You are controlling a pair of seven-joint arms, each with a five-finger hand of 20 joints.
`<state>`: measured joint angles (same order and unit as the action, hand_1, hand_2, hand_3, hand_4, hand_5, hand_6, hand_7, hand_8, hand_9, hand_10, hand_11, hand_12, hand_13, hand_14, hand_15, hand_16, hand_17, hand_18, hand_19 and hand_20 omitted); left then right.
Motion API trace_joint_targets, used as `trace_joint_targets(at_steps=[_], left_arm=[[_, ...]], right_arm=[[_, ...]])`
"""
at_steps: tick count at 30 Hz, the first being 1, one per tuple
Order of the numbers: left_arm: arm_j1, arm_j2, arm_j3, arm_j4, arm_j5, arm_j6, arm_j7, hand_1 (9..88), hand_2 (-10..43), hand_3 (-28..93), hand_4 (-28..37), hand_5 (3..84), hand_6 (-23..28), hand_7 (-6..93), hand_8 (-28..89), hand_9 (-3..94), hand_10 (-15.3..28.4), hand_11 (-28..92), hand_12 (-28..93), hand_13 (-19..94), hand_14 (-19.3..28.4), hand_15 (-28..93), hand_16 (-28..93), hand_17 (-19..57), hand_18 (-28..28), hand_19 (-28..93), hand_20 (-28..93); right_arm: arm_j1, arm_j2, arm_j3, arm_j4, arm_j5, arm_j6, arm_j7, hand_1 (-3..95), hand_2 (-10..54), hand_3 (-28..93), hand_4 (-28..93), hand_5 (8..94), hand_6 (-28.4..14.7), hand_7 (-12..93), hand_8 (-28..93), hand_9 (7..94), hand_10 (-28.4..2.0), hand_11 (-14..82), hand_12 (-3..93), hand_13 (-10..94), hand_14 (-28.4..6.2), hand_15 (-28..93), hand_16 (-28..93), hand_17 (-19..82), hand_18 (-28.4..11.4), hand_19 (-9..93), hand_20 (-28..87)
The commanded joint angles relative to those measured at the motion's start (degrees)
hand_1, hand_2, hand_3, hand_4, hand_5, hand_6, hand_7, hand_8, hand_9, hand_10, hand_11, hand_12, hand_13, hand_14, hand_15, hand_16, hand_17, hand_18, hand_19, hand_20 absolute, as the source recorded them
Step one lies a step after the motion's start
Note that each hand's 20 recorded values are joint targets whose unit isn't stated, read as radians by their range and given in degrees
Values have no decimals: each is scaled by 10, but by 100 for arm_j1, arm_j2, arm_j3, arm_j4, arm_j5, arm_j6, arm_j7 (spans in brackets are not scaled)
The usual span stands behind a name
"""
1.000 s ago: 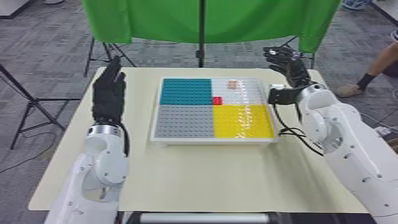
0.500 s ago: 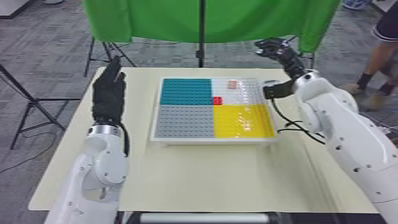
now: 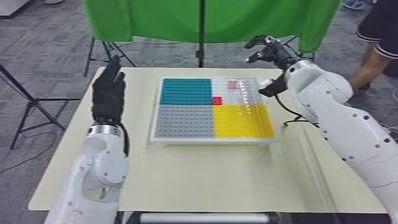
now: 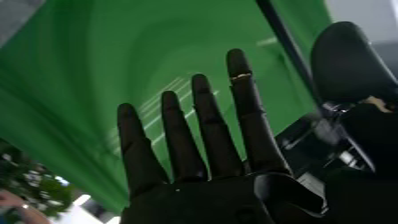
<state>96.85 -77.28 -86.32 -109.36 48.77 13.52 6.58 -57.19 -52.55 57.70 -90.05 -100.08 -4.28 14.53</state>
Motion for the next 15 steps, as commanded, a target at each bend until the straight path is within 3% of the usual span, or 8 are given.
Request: trace_joint_targets(at_steps=[1, 5, 15], left_arm=[[80, -27, -22, -23, 25, -28, -13, 257, 63, 729, -190, 321, 41, 104, -91, 190, 71, 40, 151, 85, 88, -42, 178, -118, 36, 94, 175], [88, -38, -25, -25, 30, -28, -18, 258, 63, 727, -190, 321, 40, 105, -92, 190, 71, 40, 151, 85, 88, -42, 178, -118, 36, 95, 175], [115, -40, -28, -37, 29, -43, -13, 257, 63, 727, -189, 321, 40, 105, -92, 190, 72, 38, 151, 85, 88, -41, 179, -119, 37, 95, 174]], right_arm=[[413, -41, -201, -115, -900, -575, 334, 298, -95, 888, -210, 339, -14, 362, -132, 284, -123, 14, 223, 162, -123, -64, 440, -7, -250, 130, 99], [545, -28, -400, -128, -1347, -792, 420, 308, -95, 890, -222, 334, -1, 373, -139, 271, -112, 2, 235, 149, -129, -84, 442, -33, -283, 150, 72], [717, -14, -848, -143, -2386, -1053, 399, 310, -95, 893, -234, 347, 18, 411, -154, 265, -116, -1, 234, 138, -136, -95, 436, -46, -284, 158, 65]])
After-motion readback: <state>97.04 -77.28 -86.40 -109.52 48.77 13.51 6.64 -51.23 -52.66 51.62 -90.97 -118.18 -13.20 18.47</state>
